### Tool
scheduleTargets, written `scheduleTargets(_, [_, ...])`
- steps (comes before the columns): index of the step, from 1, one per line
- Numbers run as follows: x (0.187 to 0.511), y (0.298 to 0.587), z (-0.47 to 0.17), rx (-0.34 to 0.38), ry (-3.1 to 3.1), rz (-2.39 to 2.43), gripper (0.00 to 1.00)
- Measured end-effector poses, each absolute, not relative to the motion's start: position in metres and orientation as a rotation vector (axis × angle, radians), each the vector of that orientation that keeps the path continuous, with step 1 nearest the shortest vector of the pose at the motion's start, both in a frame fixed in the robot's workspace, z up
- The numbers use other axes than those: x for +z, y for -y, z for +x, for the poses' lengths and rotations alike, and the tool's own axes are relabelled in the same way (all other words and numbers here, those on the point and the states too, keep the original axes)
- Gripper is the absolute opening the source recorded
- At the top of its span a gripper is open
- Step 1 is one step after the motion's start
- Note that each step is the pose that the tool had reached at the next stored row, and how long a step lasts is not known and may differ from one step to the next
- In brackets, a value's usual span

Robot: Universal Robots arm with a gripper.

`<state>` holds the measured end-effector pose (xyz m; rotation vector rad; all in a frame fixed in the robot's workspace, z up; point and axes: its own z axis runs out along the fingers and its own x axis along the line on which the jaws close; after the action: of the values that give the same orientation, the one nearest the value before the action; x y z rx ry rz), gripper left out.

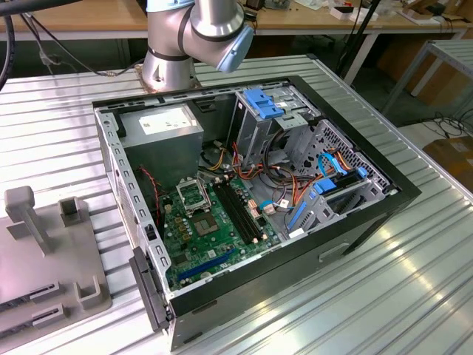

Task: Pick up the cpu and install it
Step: 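Pick up the cpu and move it towards the insertion slot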

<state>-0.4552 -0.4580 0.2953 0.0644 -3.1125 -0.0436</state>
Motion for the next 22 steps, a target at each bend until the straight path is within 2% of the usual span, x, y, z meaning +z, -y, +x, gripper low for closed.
scheduleTargets(22, [0.3005, 0.458, -0.4552, -0.044, 3.112, 0.064, 0.45])
